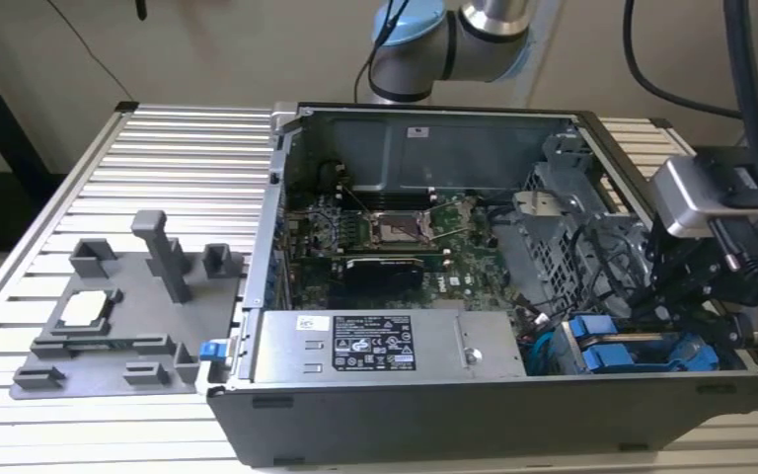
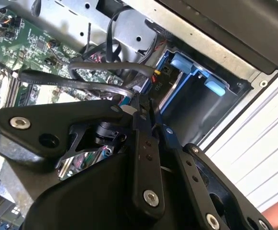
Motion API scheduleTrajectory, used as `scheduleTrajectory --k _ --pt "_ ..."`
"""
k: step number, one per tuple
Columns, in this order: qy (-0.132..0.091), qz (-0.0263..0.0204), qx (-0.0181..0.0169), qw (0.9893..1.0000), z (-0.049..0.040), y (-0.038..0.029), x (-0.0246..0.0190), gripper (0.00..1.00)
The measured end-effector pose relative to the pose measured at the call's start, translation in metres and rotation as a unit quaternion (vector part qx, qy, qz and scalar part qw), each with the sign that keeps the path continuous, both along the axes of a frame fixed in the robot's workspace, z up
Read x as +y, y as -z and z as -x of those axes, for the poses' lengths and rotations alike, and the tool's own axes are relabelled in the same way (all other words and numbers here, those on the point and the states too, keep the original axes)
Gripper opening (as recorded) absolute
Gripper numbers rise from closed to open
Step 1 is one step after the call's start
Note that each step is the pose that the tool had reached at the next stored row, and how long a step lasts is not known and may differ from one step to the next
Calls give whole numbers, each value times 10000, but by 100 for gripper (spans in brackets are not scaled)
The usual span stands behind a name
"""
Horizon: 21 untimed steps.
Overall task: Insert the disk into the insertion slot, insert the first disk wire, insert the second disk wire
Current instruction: 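Insert the second disk wire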
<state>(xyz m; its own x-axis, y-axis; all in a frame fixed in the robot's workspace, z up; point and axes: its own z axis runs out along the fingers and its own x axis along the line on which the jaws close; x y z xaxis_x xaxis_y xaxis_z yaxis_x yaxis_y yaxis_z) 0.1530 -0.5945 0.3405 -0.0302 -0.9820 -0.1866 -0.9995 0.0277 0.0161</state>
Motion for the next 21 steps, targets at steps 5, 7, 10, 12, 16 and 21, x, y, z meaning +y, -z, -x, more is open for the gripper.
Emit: scheduleTrajectory --k 5,7,10,12,16,21 --pt "0 2 0 10000 0 26 -1 16" --pt "0 4 0 10000 0 47 -1 16" --pt "0 6 0 10000 0 70 0 16" --pt "0 -11 -1 10000 -1 90 1 17" --pt "0 0 0 10000 -1 85 0 23" --pt "0 -1 1 10000 0 49 -1 23"
